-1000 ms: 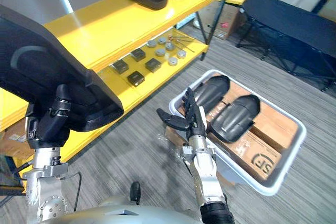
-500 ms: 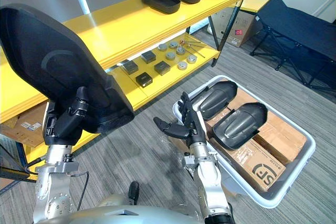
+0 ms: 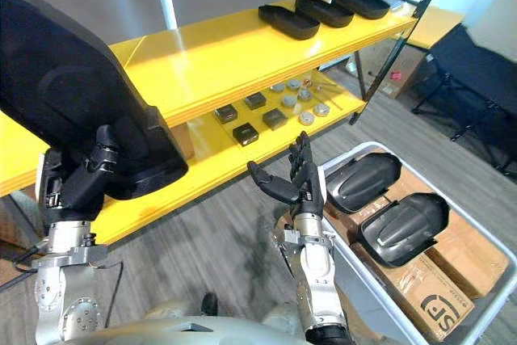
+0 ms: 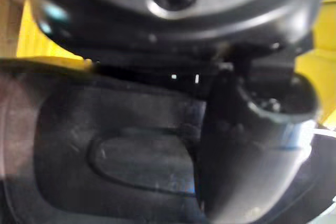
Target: Walk over and take three plastic housings, then place them on the shelf
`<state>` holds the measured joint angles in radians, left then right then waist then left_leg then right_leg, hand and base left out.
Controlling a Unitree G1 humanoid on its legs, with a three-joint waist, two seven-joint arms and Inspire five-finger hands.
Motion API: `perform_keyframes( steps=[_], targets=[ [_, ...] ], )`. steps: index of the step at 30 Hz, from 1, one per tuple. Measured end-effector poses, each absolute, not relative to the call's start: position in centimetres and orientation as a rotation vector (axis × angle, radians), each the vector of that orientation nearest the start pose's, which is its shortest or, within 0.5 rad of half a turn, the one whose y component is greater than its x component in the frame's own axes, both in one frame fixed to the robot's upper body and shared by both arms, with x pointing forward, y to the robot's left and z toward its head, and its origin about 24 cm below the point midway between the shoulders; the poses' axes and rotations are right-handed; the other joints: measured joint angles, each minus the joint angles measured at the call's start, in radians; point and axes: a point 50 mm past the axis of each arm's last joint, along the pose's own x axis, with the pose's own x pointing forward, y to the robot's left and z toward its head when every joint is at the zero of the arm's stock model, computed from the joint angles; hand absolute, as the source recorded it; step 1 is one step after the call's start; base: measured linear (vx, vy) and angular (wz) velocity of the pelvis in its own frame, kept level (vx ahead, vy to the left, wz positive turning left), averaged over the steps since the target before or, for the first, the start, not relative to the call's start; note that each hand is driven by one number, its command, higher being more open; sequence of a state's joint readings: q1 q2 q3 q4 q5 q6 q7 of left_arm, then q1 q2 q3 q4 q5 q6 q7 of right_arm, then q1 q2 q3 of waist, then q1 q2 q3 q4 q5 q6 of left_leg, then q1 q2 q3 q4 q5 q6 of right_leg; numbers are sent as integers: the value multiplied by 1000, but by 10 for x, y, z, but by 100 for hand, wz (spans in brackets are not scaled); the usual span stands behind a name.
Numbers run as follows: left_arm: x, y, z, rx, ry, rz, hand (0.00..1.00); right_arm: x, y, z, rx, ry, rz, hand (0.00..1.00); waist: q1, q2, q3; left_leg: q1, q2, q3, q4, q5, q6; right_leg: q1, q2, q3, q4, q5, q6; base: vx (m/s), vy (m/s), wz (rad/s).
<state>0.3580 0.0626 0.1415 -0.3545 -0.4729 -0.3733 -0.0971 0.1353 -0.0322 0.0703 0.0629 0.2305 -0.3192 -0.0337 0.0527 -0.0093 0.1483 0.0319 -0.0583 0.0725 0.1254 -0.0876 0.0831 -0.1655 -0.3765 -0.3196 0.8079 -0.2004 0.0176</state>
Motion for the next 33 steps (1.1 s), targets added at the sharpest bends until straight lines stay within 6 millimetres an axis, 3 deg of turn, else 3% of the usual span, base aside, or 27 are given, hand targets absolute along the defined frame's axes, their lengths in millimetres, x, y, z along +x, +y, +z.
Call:
perform_keyframes(
  steps=[3,4,6,7,9,10,11,12,14,15,16,17,19,22,24,25,27,29,33],
  targets=[
    [172,223,93,-266,-450,249,0,231,-154,39,225,-177,-40,100,-3,9,5,15,21,-5,-9,-19,-14,-62,88,-1,-198,-3,10,211,15,2],
    [177,225,95,-276,-461,282,0,233,-155,52,223,-231,-47,100,-4,18,11,27,27,-26,-10,-27,-33,-97,127,34,-376,41,64,268,-56,31],
    [178,226,94,-285,-457,307,0,235,-155,57,224,-255,-54,100,-8,23,13,51,29,-43,-10,-32,-41,-96,138,64,-481,75,102,271,-91,45],
    [179,227,93,-288,-451,324,0,236,-155,62,224,-277,-57,100,-11,21,12,74,25,-69,-7,-47,-64,-83,136,88,-549,95,124,315,-188,80],
    [180,228,91,-295,-445,337,0,236,-157,70,220,-320,-55,100,-17,17,10,91,28,-123,10,-79,-90,-65,132,114,-567,131,98,351,-300,100],
    [181,230,92,-299,-450,347,0,238,-156,77,217,-364,-45,100,-21,1,0,82,36,-170,50,-143,-116,-30,142,116,-567,154,81,321,-349,90],
    [180,232,91,-302,-449,368,0,239,-157,81,205,-382,-26,100,-15,-1,-4,80,57,-162,80,-189,-120,-16,152,107,-565,199,70,318,-374,85],
    [179,232,89,-312,-442,386,0,240,-159,84,188,-393,-11,100,-15,13,-6,81,93,-146,101,-210,-133,-6,166,87,-547,201,69,249,-312,50],
    [174,231,79,-339,-402,432,0,242,-168,93,137,-423,61,100,-14,77,-32,63,204,-105,182,-228,-155,24,232,23,-525,154,20,366,-355,60],
    [176,229,73,-346,-370,432,0,243,-176,96,133,-427,79,100,-18,90,-27,-6,235,-49,338,-209,-153,60,246,-7,-540,143,-3,412,-310,60],
    [177,228,69,-346,-346,433,0,244,-179,97,131,-425,83,100,-25,95,-21,-44,255,-21,430,-186,-155,96,253,-21,-556,144,-1,495,-339,54],
    [177,227,62,-317,-300,435,0,243,-181,96,136,-421,93,100,-24,90,-13,-59,276,39,481,-206,-179,175,259,-35,-605,142,-5,366,-250,33],
    [179,222,59,-274,-274,409,0,243,-186,103,143,-456,93,100,-26,81,-7,-83,261,76,399,-213,-189,260,255,-56,-669,142,-5,320,-192,22],
    [188,205,69,-213,-305,306,0,238,-194,120,121,-551,61,100,-26,98,-4,-154,241,60,162,-114,-216,319,254,-77,-720,140,-2,255,-9,5],
    [192,195,78,-184,-341,224,0,233,-198,120,107,-556,18,100,-27,125,-10,-160,250,77,85,71,-205,355,258,-65,-720,105,53,209,128,-37],
    [192,193,79,-182,-346,207,0,232,-200,118,108,-551,1,100,-26,136,-18,-148,248,70,79,133,-192,357,259,-50,-713,96,66,222,263,-59],
    [195,197,90,-129,-381,166,0,226,-195,108,162,-533,-65,100,-33,95,-38,-109,192,147,27,121,-166,315,184,10,-675,77,97,241,294,-64],
    [202,198,101,-99,-416,130,0,222,-192,105,206,-533,-97,100,-43,69,-36,-105,154,179,-29,145,-137,278,146,27,-668,88,113,134,168,-33],
    [218,189,108,-106,-406,76,0,218,-183,102,264,-530,-110,100,-79,47,-24,-102,112,214,-63,151,-111,252,105,23,-675,117,156,89,133,-14]
  ],
)
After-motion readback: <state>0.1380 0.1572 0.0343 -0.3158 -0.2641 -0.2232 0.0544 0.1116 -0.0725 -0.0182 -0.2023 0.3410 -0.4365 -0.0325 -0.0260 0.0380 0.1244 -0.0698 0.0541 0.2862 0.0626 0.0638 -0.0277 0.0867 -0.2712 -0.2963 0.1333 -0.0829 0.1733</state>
